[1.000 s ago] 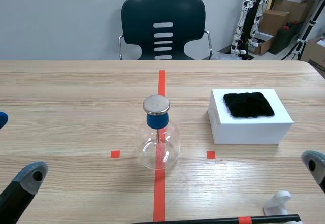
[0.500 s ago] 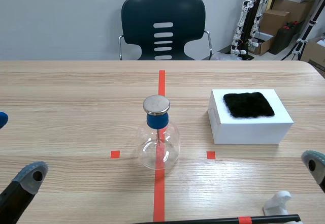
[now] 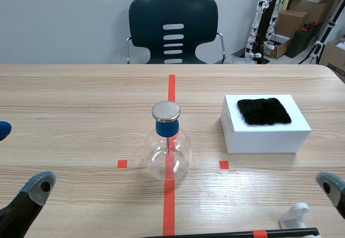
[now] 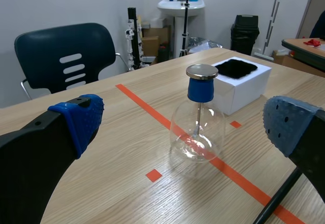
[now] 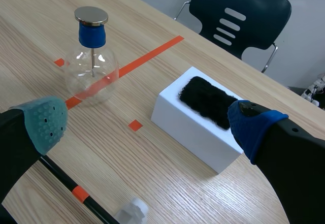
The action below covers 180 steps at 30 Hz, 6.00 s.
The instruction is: Do the electroscope experiment. pick up the black charging rod
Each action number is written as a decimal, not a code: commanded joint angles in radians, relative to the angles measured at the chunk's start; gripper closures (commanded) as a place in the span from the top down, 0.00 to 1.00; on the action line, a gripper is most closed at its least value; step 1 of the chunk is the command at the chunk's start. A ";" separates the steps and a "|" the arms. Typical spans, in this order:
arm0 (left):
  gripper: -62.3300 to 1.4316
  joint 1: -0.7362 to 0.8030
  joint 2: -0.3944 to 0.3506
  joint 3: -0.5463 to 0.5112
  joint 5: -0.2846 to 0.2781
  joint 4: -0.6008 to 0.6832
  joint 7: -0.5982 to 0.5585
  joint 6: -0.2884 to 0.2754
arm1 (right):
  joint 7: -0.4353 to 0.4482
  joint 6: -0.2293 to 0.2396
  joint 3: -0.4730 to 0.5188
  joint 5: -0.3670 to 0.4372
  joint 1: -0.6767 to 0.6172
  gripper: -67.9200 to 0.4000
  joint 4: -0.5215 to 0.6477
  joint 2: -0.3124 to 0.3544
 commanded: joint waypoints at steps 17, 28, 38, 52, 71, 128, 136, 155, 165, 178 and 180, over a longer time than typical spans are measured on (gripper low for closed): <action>1.00 -0.068 0.101 -0.003 0.054 -0.068 0.009 -0.002 | -0.286 0.139 0.005 -0.240 0.001 1.00 0.220 0.183; 1.00 -0.129 0.154 0.027 0.119 -0.144 0.009 -0.004 | -0.530 0.254 -0.006 -0.343 0.006 1.00 0.380 0.301; 1.00 -0.225 0.171 0.105 0.129 -0.251 0.008 -0.003 | -0.874 0.254 -0.273 -0.346 0.221 1.00 0.396 0.332; 1.00 -0.330 0.171 0.193 0.129 -0.409 -0.100 0.037 | -1.276 0.254 -0.696 -0.317 0.521 1.00 0.304 0.256; 1.00 -0.391 0.187 0.275 0.219 -0.518 -0.188 0.094 | -1.264 0.254 -0.941 -0.577 0.647 1.00 0.029 0.117; 1.00 -0.399 0.181 0.343 0.256 -0.564 -0.219 0.172 | -1.624 0.254 -1.241 -0.160 1.020 1.00 -0.204 0.099; 1.00 -0.399 0.181 0.343 0.254 -0.564 -0.226 0.172 | -1.624 0.254 -1.241 -0.160 1.020 1.00 -0.204 0.099; 1.00 -0.396 0.181 0.343 0.249 -0.584 -0.270 0.172 | -1.625 0.254 -1.241 -0.160 1.020 0.42 -0.204 0.099; 1.00 -0.396 0.182 0.343 0.249 -0.584 -0.269 0.172 | -1.632 0.254 -1.241 -0.160 1.020 0.09 -0.204 0.099; 1.00 -0.396 0.181 0.343 0.249 -0.584 -0.258 0.172 | -1.632 0.254 -1.241 -0.160 1.020 0.03 -0.204 0.099; 1.00 -0.396 0.181 0.343 0.249 -0.584 -0.258 0.172 | -1.632 0.254 -1.241 -0.160 1.020 0.03 -0.204 0.099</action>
